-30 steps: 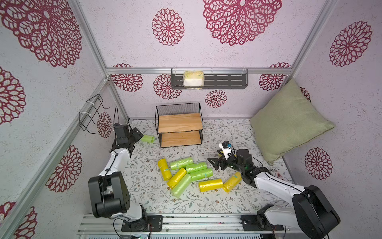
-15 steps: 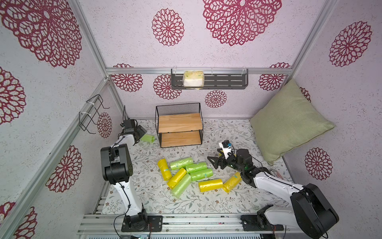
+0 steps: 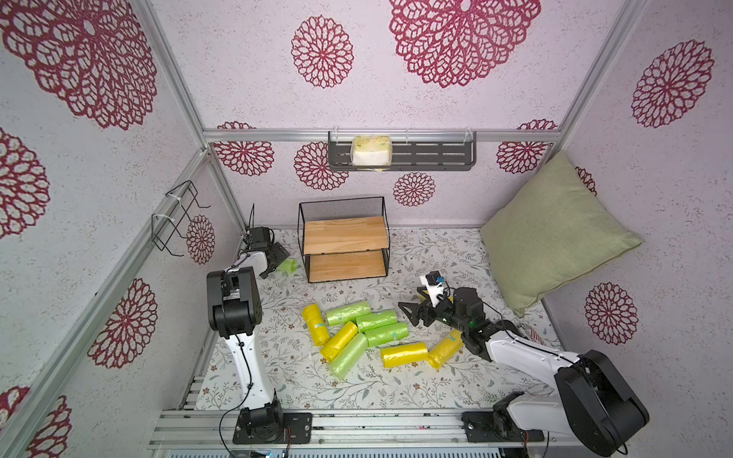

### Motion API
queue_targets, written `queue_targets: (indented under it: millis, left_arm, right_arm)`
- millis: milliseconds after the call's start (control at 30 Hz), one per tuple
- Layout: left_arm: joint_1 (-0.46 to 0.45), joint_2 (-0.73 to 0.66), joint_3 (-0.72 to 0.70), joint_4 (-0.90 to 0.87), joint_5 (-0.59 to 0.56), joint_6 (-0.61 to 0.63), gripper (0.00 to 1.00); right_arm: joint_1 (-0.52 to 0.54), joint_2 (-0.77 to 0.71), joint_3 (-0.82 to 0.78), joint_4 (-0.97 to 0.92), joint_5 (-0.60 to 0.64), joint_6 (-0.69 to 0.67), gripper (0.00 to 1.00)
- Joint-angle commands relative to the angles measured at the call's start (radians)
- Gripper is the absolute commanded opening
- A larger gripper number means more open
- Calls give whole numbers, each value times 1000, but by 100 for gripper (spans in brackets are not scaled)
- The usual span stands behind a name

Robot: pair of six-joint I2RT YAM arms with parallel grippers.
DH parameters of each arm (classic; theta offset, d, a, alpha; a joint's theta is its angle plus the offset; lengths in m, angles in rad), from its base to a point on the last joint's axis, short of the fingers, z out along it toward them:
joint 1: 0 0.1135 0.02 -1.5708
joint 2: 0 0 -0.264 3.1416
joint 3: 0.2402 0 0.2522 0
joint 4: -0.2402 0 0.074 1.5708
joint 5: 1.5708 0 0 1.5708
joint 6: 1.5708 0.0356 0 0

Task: Sort the rolls of trash bags by color and place them on the shelf
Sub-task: Pick up the roll of trash bags from the center of the board.

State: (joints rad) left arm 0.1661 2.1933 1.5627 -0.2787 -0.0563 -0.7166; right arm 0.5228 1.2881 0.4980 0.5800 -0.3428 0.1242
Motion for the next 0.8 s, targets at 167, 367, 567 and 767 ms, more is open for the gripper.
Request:
queue_targets:
  millis: [167, 367, 567, 767]
  left_arm:
    - [-6, 36, 19, -18, 41, 1, 73]
    - [-5, -8, -35, 14, 5, 9, 54]
    - [-5, -143, -132, 73, -36, 29, 34]
    - [-30, -412, -286, 122, -52, 10, 32]
  right_arm:
    - [2, 13, -14, 52, 5, 3, 95]
    - [2, -1, -24, 47, 15, 5, 96]
    - [2, -15, -26, 41, 18, 4, 95]
    - [-6, -29, -25, 57, 0, 26, 95]
